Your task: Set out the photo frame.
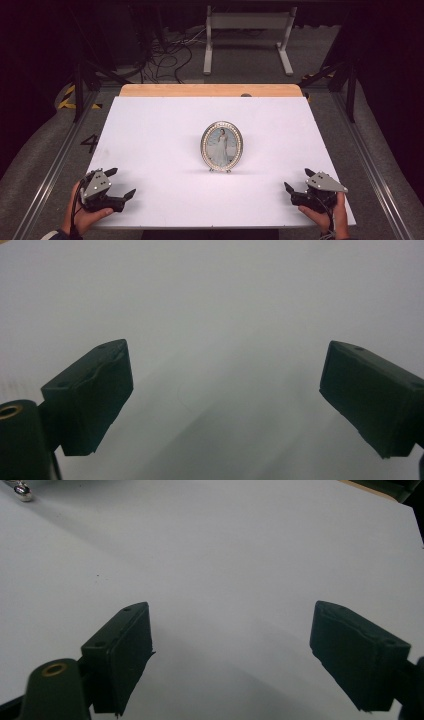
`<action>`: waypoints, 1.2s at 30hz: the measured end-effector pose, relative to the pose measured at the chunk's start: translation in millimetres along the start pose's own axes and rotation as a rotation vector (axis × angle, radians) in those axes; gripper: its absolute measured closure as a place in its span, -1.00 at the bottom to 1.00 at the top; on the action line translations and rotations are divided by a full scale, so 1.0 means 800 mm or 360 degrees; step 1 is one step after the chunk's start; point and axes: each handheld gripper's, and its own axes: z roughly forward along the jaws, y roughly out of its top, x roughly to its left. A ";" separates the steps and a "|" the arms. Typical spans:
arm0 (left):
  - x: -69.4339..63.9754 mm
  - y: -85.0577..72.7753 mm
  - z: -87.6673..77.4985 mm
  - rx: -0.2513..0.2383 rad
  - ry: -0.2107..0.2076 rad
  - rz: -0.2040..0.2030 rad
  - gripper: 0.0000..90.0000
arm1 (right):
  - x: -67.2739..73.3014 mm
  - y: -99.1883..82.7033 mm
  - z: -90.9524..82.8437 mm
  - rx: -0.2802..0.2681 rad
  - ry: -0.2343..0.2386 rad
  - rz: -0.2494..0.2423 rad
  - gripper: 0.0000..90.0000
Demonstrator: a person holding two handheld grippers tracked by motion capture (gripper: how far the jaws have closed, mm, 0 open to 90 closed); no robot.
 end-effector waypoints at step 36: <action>0.000 0.000 0.004 0.0012 -0.0013 -0.0006 -0.84 | -0.001 -0.001 -0.001 -0.0026 -0.0059 0.0037 -0.65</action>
